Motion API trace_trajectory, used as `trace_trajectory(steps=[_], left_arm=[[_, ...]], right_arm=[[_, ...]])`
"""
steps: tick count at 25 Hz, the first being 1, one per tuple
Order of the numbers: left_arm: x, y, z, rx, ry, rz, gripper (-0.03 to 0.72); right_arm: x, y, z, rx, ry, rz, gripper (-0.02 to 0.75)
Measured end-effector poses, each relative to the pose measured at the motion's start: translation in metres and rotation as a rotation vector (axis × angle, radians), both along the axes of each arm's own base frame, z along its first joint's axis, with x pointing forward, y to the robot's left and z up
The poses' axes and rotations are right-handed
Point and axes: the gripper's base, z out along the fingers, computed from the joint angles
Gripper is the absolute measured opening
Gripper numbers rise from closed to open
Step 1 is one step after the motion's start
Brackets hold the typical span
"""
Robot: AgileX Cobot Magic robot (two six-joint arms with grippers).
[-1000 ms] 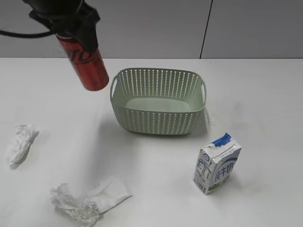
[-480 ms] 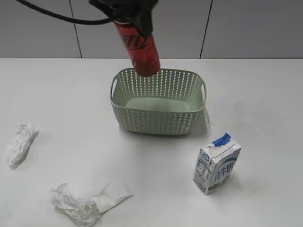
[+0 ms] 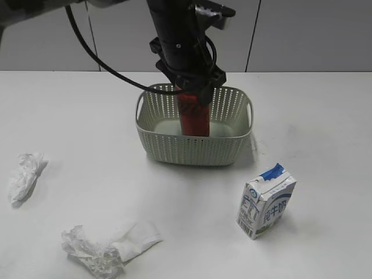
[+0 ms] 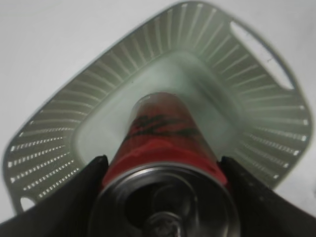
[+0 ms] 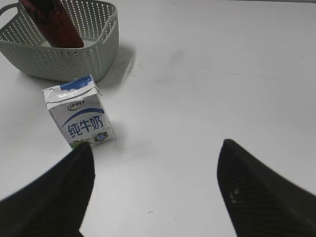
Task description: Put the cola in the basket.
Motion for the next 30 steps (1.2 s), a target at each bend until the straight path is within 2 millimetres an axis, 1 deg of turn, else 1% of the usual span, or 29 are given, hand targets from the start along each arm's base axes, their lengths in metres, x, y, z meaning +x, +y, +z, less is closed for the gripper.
trace_trajectory(steps=[1, 3, 6, 8, 10, 11, 14, 17, 18, 20, 23, 26, 30], left_arm=[[0.002, -0.001, -0.008, 0.012, 0.011, 0.0, 0.501], [0.003, -0.002, -0.017, 0.025, 0.026, 0.0, 0.501], [0.004, -0.003, -0.019, 0.021, 0.027, 0.0, 0.506], [0.003, -0.005, -0.019, 0.0, 0.044, 0.002, 0.547], [0.001, -0.007, -0.016, -0.026, 0.058, 0.003, 0.608], [0.0, -0.007, -0.014, -0.037, 0.059, 0.003, 0.627], [-0.002, -0.006, -0.002, -0.055, 0.043, 0.003, 0.647], [-0.004, 0.0, 0.022, -0.082, -0.006, 0.005, 0.644], [-0.004, 0.004, 0.034, -0.091, -0.033, 0.009, 0.642], [-0.005, 0.015, 0.058, -0.105, -0.091, 0.021, 0.637], [-0.002, 0.043, 0.093, -0.141, -0.159, 0.083, 0.629], [0.009, 0.078, 0.116, -0.167, -0.201, 0.183, 0.623], [0.028, 0.134, 0.135, -0.19, -0.236, 0.352, 0.589]], right_arm=[[0.0, 0.0, 0.0, 0.0, 0.0, 0.0, 0.586], [0.0, 0.0, 0.0, 0.0, 0.0, 0.0, 0.586], [0.0, 0.0, 0.0, 0.0, 0.0, 0.0, 0.586], [0.0, 0.0, 0.0, 0.0, 0.0, 0.0, 0.586], [0.0, 0.0, 0.0, 0.0, 0.0, 0.0, 0.586], [0.0, 0.0, 0.0, 0.0, 0.0, 0.0, 0.586], [0.0, 0.0, 0.0, 0.0, 0.0, 0.0, 0.586], [0.0, 0.0, 0.0, 0.0, 0.0, 0.0, 0.586], [0.0, 0.0, 0.0, 0.0, 0.0, 0.0, 0.586], [0.0, 0.0, 0.0, 0.0, 0.0, 0.0, 0.586], [0.0, 0.0, 0.0, 0.0, 0.0, 0.0, 0.586], [0.0, 0.0, 0.0, 0.0, 0.0, 0.0, 0.586], [0.0, 0.0, 0.0, 0.0, 0.0, 0.0, 0.586]])
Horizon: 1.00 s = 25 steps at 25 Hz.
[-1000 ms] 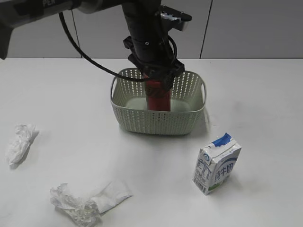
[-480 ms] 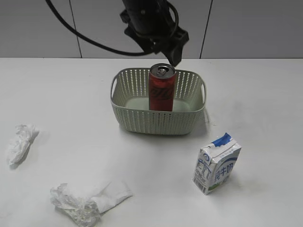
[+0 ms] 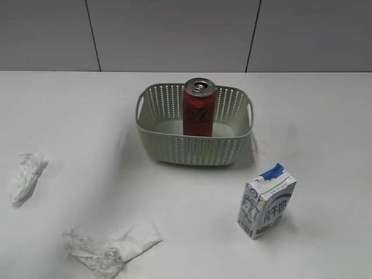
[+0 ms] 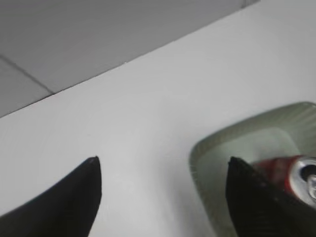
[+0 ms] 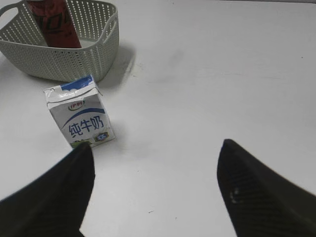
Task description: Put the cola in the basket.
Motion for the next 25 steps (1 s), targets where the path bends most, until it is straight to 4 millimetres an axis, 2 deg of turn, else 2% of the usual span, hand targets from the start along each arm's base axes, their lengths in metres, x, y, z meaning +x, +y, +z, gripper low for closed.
trace_trajectory(steps=[6, 9, 13, 19, 25], left_arm=[[0.016, 0.076, 0.017, -0.039, -0.02, 0.225, 0.578], [0.012, 0.102, 0.021, -0.037, -0.019, 0.285, 0.578], [0.004, 0.129, 0.011, -0.026, 0.037, 0.36, 0.578], [-0.03, 0.144, -0.011, 0.009, 0.156, 0.39, 0.578], [-0.088, 0.153, -0.032, 0.042, 0.262, 0.401, 0.578]], right_arm=[[0.0, 0.0, 0.0, 0.0, 0.0, 0.0, 0.586], [0.0, 0.0, 0.0, 0.0, 0.0, 0.0, 0.586], [0.0, 0.0, 0.0, 0.0, 0.0, 0.0, 0.586], [0.0, 0.0, 0.0, 0.0, 0.0, 0.0, 0.586], [0.0, 0.0, 0.0, 0.0, 0.0, 0.0, 0.586]])
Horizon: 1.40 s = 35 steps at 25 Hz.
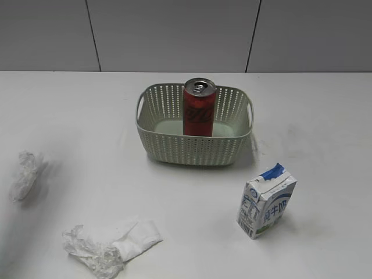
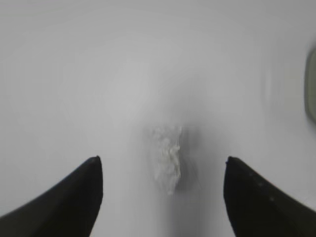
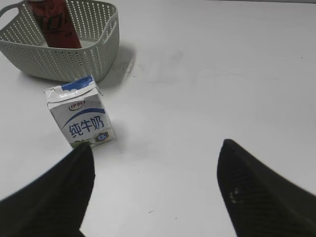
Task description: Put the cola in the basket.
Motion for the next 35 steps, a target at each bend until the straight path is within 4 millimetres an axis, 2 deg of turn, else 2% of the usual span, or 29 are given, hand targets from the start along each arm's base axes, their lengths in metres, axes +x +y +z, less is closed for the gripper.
trace_trajectory(steps=[10, 18, 24, 35], left_arm=[[-0.113, 0.011, -0.038, 0.007, 0.072, 0.002, 0.578], [-0.178, 0.018, -0.083, 0.003, 0.047, 0.012, 0.578], [-0.212, 0.021, -0.108, -0.012, 0.048, 0.046, 0.578], [-0.249, 0.024, -0.089, -0.053, -0.218, 0.052, 0.577]], right_arm=[[0.0, 0.0, 0.0, 0.0, 0.0, 0.0, 0.586], [0.0, 0.0, 0.0, 0.0, 0.0, 0.0, 0.586], [0.0, 0.0, 0.0, 0.0, 0.0, 0.0, 0.586], [0.0, 0.0, 0.0, 0.0, 0.0, 0.0, 0.586]])
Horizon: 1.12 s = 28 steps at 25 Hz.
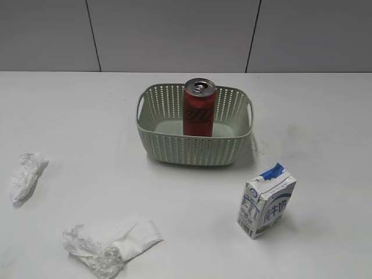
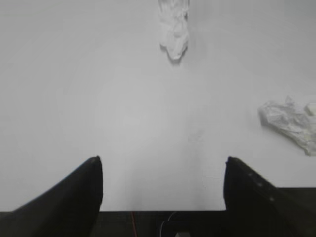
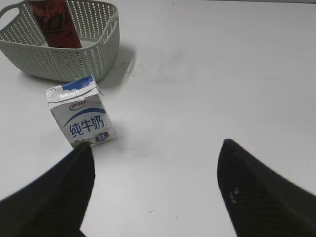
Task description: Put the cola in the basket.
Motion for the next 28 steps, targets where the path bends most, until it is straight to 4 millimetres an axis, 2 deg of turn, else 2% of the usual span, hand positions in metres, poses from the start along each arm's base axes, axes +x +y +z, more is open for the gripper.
trace_trajectory(steps=[15, 19, 28], left_arm=[[-0.055, 0.005, 0.013, -0.037, -0.373, 0.0, 0.574], [-0.062, 0.006, 0.013, -0.042, -0.418, 0.0, 0.574], [-0.063, 0.006, 0.013, -0.042, -0.427, 0.0, 0.574]], right_arm=[[0.0, 0.0, 0.0, 0.0, 0.0, 0.0, 0.586], [0.0, 0.0, 0.0, 0.0, 0.0, 0.0, 0.586], [0.0, 0.0, 0.0, 0.0, 0.0, 0.0, 0.586]])
